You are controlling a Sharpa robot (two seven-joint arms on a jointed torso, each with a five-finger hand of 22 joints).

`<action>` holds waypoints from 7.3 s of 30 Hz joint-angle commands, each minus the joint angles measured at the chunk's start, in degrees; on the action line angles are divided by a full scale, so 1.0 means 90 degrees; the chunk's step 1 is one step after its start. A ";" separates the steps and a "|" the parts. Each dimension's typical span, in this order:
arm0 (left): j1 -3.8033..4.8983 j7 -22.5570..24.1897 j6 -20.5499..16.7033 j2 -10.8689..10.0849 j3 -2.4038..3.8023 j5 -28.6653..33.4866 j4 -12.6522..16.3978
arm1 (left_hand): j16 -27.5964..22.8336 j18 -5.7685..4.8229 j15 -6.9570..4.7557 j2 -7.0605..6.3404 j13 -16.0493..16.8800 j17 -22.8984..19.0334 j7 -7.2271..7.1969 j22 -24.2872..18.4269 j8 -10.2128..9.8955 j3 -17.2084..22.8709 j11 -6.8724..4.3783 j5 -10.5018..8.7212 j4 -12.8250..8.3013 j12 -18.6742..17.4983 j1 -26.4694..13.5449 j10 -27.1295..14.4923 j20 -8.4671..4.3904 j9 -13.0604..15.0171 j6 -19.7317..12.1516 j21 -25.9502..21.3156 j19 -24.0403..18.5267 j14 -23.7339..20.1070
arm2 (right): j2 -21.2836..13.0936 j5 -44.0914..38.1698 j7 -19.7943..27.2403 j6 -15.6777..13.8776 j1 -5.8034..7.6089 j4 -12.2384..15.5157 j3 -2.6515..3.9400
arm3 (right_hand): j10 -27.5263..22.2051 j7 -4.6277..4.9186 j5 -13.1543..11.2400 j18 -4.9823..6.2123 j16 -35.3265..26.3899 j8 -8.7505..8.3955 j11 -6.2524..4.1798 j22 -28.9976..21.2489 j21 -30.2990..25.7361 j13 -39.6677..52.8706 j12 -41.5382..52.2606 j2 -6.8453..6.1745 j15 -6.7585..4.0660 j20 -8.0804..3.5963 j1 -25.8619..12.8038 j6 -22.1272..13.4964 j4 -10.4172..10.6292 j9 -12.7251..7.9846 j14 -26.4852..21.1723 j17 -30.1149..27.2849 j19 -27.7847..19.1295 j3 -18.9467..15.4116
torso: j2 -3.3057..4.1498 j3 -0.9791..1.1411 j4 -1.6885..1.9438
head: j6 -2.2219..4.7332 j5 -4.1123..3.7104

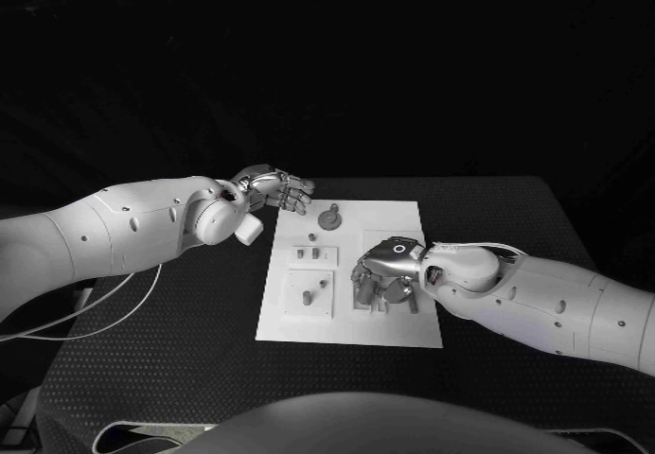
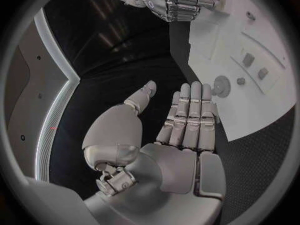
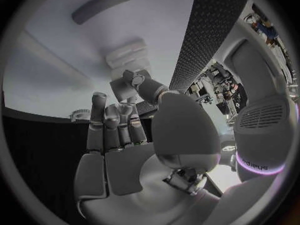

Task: Assemble the parts on the task board

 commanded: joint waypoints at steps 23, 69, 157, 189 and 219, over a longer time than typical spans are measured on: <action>0.0007 0.0020 0.0096 -0.0002 0.0004 -0.0019 0.0024 | -0.0043 -0.0022 0.0008 -0.0011 0.0003 0.0015 0.0000 -0.0011 0.0007 -0.0015 0.0014 0.0013 0.0045 -0.0023 -0.0048 -0.0028 0.0015 -0.0009 -0.0011 -0.0017 -0.0037 0.0015 | 0.0081 -0.0009 0.0120 0.0364 0.0003 0.0138 -0.0003 | -0.0105 0.0346 0.0035 0.0036 0.0065 -0.0049 0.0011 0.0062 -0.0067 -0.0052 -0.0008 0.0020 -0.0020 0.0003 0.0034 0.0384 -0.0048 -0.0043 -0.0059 -0.0037 -0.0093 -0.0006 | 0.0002 -0.0001 -0.0002 | 0.0000 0.0026; 0.0007 -0.0011 0.0115 -0.0016 0.0004 -0.0033 0.0043 | -0.0053 -0.0020 0.0007 -0.0038 0.0001 0.0025 0.0018 -0.0014 -0.0010 -0.0027 0.0019 0.0013 0.0060 -0.0027 -0.0065 -0.0040 0.0015 -0.0016 -0.0047 -0.0016 -0.0037 0.0017 | 0.0143 -0.0103 0.0070 0.0605 -0.0021 0.0041 -0.0003 | -0.0628 0.0325 0.0035 0.0036 0.0066 -0.0234 0.0247 0.0109 -0.0224 -0.0175 0.0059 -0.0027 0.0184 0.0230 0.0577 0.0178 -0.0063 -0.0223 -0.0550 -0.0113 -0.0517 0.0609 | 0.0001 0.0000 -0.0001 | 0.0000 0.0015; 0.0008 -0.0022 0.0088 -0.0090 0.0002 -0.0067 0.0107 | -0.0068 -0.0020 0.0007 -0.0037 0.0006 0.0042 0.0014 -0.0016 0.0002 -0.0035 0.0015 0.0013 0.0081 -0.0019 -0.0075 -0.0030 0.0015 -0.0011 -0.0038 -0.0014 -0.0037 0.0024 | -0.1018 0.4300 -0.4195 0.1625 0.0179 0.0768 -0.0009 | 0.0898 0.0311 0.0032 0.0036 0.0054 0.0135 -0.0270 0.0001 -0.0256 -0.0667 0.0509 0.0404 -0.0347 -0.0430 -0.2929 0.0527 0.1131 0.0327 0.1456 0.0288 0.0654 -0.1032 | 0.0002 0.0000 0.0007 | 0.0000 -0.0263; 0.0009 -0.0048 0.0163 -0.0084 0.0002 -0.0069 0.0116 | -0.0076 -0.0021 0.0009 -0.0043 0.0005 0.0046 0.0015 -0.0018 0.0002 -0.0041 0.0015 0.0014 0.0094 -0.0021 -0.0088 -0.0032 0.0016 -0.0011 -0.0041 -0.0016 -0.0041 0.0021 | -0.0523 0.2625 -0.4345 0.2188 -0.0324 0.0440 -0.0006 | 0.0910 0.0330 0.0033 0.0036 0.0033 -0.0017 -0.0249 0.0083 -0.0330 -0.0544 0.0462 0.0402 -0.0324 -0.0396 -0.2307 0.0596 -0.0038 0.0346 0.1429 0.0304 0.0741 -0.0699 | 0.0000 -0.0007 0.0004 | 0.0000 -0.0257; 0.0009 -0.0080 0.0179 -0.0122 0.0002 -0.0125 0.0139 | -0.0082 -0.0019 0.0008 -0.0045 0.0006 0.0051 0.0013 -0.0019 0.0005 -0.0035 0.0013 0.0014 0.0086 -0.0020 -0.0070 -0.0031 0.0014 -0.0010 -0.0040 -0.0017 -0.0045 0.0021 | -0.1030 0.5971 -0.4040 0.0319 0.0074 0.1044 -0.0006 | 0.1055 0.0262 0.0034 0.0036 0.0016 -0.0056 -0.0316 0.0117 -0.0287 -0.0534 0.0441 0.1346 -0.0359 -0.0410 -0.2022 0.0786 -0.0077 0.0286 0.1660 0.0502 0.0763 -0.0794 | 0.0001 0.0000 0.0000 | 0.0000 -0.0266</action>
